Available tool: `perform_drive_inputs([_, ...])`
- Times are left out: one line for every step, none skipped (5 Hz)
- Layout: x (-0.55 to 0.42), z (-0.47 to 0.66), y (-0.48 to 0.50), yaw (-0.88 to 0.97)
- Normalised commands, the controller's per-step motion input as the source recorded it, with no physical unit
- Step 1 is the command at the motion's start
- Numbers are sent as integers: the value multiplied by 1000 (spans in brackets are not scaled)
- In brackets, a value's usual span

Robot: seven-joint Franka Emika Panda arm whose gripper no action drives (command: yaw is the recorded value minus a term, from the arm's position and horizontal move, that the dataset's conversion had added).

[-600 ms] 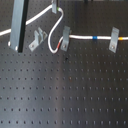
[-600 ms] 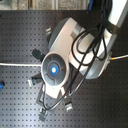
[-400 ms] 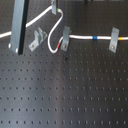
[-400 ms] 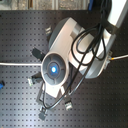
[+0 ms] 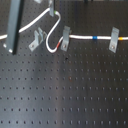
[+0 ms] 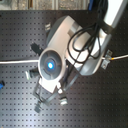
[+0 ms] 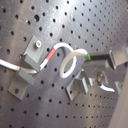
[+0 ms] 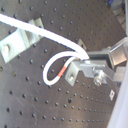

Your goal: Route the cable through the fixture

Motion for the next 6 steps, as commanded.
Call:
perform_drive_inputs([-200,117,124,686])
perform_drive_inputs([-247,1,185,717])
perform_drive_inputs([-265,1,244,666])
perform_drive_inputs([-198,0,223,757])
perform_drive_inputs([-133,66,181,869])
perform_drive_inputs([-104,68,177,880])
